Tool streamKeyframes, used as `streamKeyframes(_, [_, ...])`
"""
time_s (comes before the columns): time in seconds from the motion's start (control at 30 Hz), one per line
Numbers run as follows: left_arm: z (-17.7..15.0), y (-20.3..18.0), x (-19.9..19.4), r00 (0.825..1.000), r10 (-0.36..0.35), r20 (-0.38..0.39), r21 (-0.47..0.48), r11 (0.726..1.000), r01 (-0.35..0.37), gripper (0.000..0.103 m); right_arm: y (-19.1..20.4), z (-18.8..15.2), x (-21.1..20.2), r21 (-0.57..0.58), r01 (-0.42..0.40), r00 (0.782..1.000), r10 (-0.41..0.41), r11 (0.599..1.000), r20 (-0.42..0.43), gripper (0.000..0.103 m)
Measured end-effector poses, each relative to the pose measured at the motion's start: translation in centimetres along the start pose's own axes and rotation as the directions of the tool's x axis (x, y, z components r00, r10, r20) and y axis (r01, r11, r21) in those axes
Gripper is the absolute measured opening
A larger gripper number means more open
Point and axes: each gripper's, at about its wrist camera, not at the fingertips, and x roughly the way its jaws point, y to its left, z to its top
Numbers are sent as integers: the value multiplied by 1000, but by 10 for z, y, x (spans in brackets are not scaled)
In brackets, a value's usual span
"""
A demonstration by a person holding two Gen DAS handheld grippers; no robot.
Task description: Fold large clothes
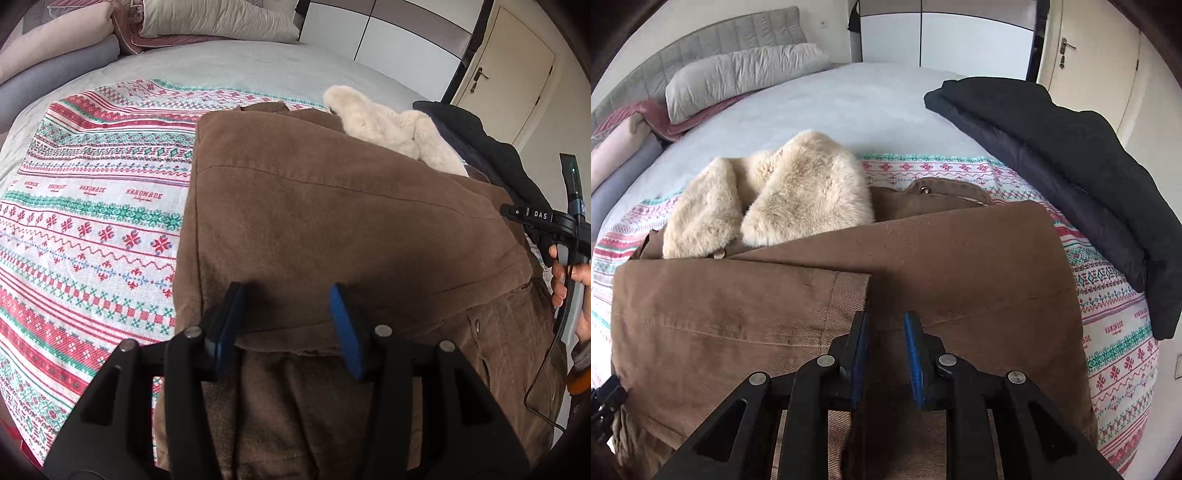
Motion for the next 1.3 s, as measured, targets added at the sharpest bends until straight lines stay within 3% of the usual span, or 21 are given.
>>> streamKeyframes(0.1, [2, 5, -7, 998, -56, 40, -40, 998, 58, 50, 9, 2, -28, 5, -82, 993, 82, 997, 81, 42])
streamKeyframes(0.2, [1, 3, 3, 999, -35, -4, -33, 999, 34, 50, 42, -5, -44, -92, -137, 981, 148, 986, 122, 58])
streamKeyframes(0.37, [-3, -5, 10, 999, 23, -32, 30, 999, -22, 51, 74, -32, -4, -157, -162, 986, 164, 974, 5, 59])
streamKeyframes(0.43, [-3, -3, 8, 999, 13, -37, 23, 1000, -12, 53, 63, -46, 13, -136, -178, 984, 175, 975, -34, 59])
streamKeyframes(0.5, [-3, -2, 6, 999, 12, -40, 13, 1000, -12, 54, 53, -57, 6, -148, -210, 977, 214, 966, 11, 59])
streamKeyframes(0.57, [-2, -2, -1, 999, 19, -44, 3, 1000, -19, 57, 48, -63, -8, -150, -183, 983, 186, 972, 6, 59])
streamKeyframes(0.7, [-4, -3, -23, 1000, 14, -28, -36, 999, -15, 77, 23, -81, -59, -93, -165, 986, 167, 982, 11, 62])
streamKeyframes(0.83, [-12, -5, -45, 999, -3, -51, -63, 998, 0, 80, -6, -104, -115, -51, -165, 986, 167, 985, 27, 77])
streamKeyframes(1.03, [-44, -6, -72, 993, 37, -115, -42, 998, -43, 84, -39, -126, -177, -17, -145, 989, 145, 989, 29, 89])
streamKeyframes(1.3, [-103, 5, -106, 983, 68, -171, 20, 998, -65, 85, -86, -170, -200, 13, -205, 979, 205, 979, -15, 91])
